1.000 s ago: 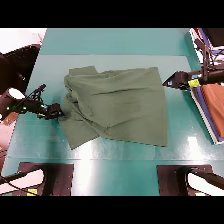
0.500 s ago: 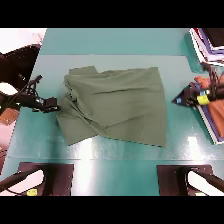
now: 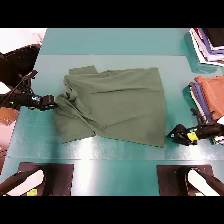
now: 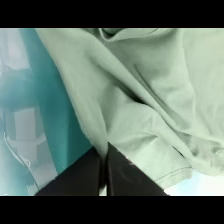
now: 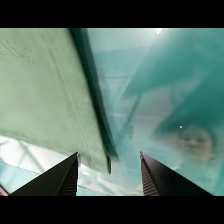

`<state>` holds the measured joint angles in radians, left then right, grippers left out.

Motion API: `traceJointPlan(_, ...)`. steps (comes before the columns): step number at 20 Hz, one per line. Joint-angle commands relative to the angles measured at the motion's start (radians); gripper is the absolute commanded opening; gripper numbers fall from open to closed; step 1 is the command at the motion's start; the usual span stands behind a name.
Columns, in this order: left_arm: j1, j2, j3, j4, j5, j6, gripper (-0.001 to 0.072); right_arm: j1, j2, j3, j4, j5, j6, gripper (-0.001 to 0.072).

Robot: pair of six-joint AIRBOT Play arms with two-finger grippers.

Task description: Fold the shirts.

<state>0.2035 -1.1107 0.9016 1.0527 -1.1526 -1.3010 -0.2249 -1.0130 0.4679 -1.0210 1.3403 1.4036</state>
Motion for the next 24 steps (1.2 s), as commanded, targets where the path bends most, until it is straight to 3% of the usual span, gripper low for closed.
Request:
traceJointPlan(1, 0.000, 0.002, 0.001, -0.002, -0.003, 0.000, 0.0029, -0.005, -0.011, -0.087, 0.063, -0.058, -0.010, 0.0424)
traceJointPlan(6, 0.000, 0.002, 0.001, -0.002, -0.004, 0.000, 0.0029, 0.068, -0.098, -0.092, 0.100, -0.070, -0.043, 0.0368)
traceJointPlan(8, 0.000, 0.002, 0.001, 0.000, -0.011, 0.000, 0.0029, 0.140, -0.116, -0.086, 0.104, -0.097, -0.045, 0.0204)
traceJointPlan(11, 0.000, 0.008, 0.004, 0.002, -0.035, 0.000, 0.0028, 0.232, -0.078, -0.036, 0.104, -0.115, -0.048, 0.0019)
traceJointPlan(17, 0.000, 0.199, 0.172, 0.002, -0.093, -0.039, 0.0028, 0.243, 0.159, 0.332, 0.105, -0.106, -0.039, 0.0018)
traceJointPlan(20, 0.000, 0.301, 0.397, 0.001, -0.131, -0.060, 0.0029, 0.179, 0.241, 0.631, 0.102, -0.108, -0.040, 0.0018)
traceJointPlan(24, 0.000, 0.360, 0.791, 0.002, -0.087, -0.136, 0.0028, 0.048, 0.293, 1.019, 0.081, -0.106, -0.045, 0.0018)
